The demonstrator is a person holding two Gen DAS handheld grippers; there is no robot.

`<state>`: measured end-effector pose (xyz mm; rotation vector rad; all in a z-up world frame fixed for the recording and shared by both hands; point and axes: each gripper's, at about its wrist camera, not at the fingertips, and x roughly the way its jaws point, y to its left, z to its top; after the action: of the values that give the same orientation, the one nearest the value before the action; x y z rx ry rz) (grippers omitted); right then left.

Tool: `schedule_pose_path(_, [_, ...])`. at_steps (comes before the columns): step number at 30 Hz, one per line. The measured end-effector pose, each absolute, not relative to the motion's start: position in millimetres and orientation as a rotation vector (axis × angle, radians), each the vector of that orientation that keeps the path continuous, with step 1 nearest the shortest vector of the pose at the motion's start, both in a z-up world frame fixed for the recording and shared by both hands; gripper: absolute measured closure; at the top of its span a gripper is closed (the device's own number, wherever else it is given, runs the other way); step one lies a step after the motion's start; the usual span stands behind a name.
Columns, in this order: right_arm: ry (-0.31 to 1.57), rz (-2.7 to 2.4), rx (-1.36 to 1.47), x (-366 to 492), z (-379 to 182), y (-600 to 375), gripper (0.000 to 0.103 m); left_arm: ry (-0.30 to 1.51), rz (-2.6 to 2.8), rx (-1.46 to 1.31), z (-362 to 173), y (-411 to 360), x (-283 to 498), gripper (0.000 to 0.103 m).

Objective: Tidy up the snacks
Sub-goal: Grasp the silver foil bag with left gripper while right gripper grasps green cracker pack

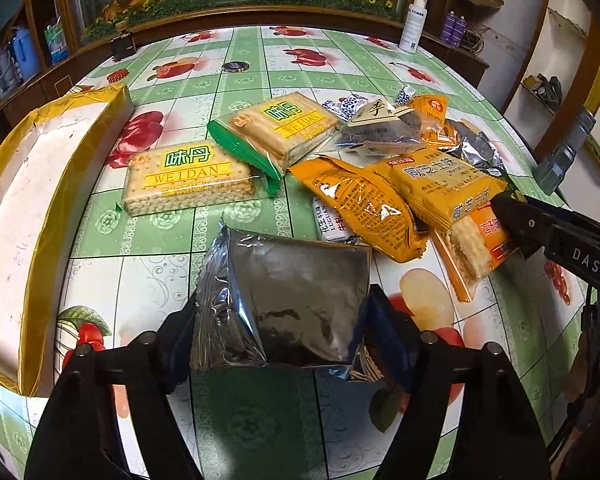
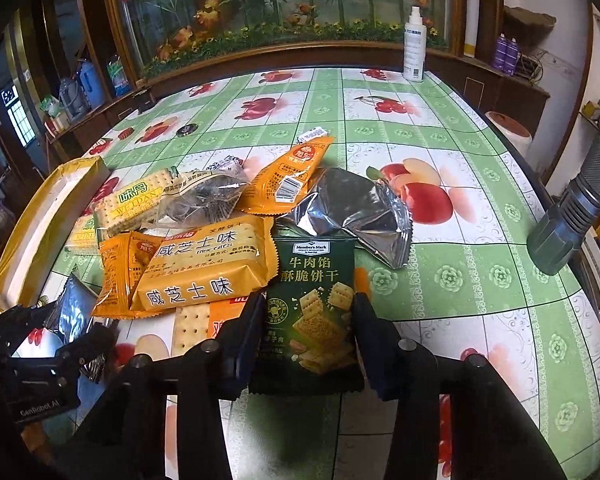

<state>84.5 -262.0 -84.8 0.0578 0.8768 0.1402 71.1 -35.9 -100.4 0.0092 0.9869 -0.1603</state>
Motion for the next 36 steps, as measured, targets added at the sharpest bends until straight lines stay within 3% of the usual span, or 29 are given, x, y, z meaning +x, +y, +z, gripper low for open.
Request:
schedule_pose_path(6, [0.854, 0.146, 0.071, 74, -79, -267, 0.058, 0.976, -0.162, -0.01, -94, -33, 67, 0.039])
schedule_pose_path(8, [0.838, 0.145, 0.075, 70, -76, -269, 0.079, 0.969, -0.163, -0.018, -91, -31, 65, 0.039])
schedule_pose_path(10, [0.83, 0.147, 0.08, 67, -71, -271, 0.089, 0.968, -0.155, -0.016, -90, -29, 64, 0.039])
schedule_pose_path(12, [0.832, 0.16, 0.075, 65, -68, -268, 0.092, 0.967, -0.152, -0.023, -90, -26, 62, 0.039])
schedule_pose_path(13, [0.835, 0.158, 0.066, 64, -69, -266, 0.092, 0.969, -0.15, -0.026, -90, -25, 61, 0.039])
schedule_pose_path(15, [0.86, 0.142, 0.061, 66, -74, -265, 0.081, 0.976, -0.146, -0.027, -91, -23, 60, 0.039])
schedule_pose_path(16, [0.866, 0.138, 0.079, 67, -77, -267, 0.063, 0.974, -0.142, -0.029, -90, -22, 58, 0.039])
schedule_pose_path(17, [0.873, 0.142, 0.106, 67, -79, -269, 0.055, 0.97, -0.139, -0.03, -89, -21, 57, 0.039])
schedule_pose_path(21, [0.883, 0.148, 0.188, 70, -83, -272, 0.053, 0.956, -0.135, -0.043, -84, -17, 54, 0.039])
schedule_pose_path(23, [0.891, 0.131, 0.17, 74, -84, -265, 0.045, 0.951, -0.137, -0.047, -82, -17, 52, 0.039])
schedule_pose_path(30, [0.886, 0.12, 0.134, 76, -80, -255, 0.046, 0.948, -0.144, -0.057, -78, -18, 51, 0.039])
schedule_pose_path(32, [0.905, 0.096, 0.072, 78, -83, -248, 0.035, 0.946, -0.148, -0.057, -77, -19, 50, 0.039])
schedule_pose_path(36, [0.881, 0.089, -0.034, 74, -84, -232, 0.045, 0.937, -0.149, -0.058, -73, -18, 48, 0.039])
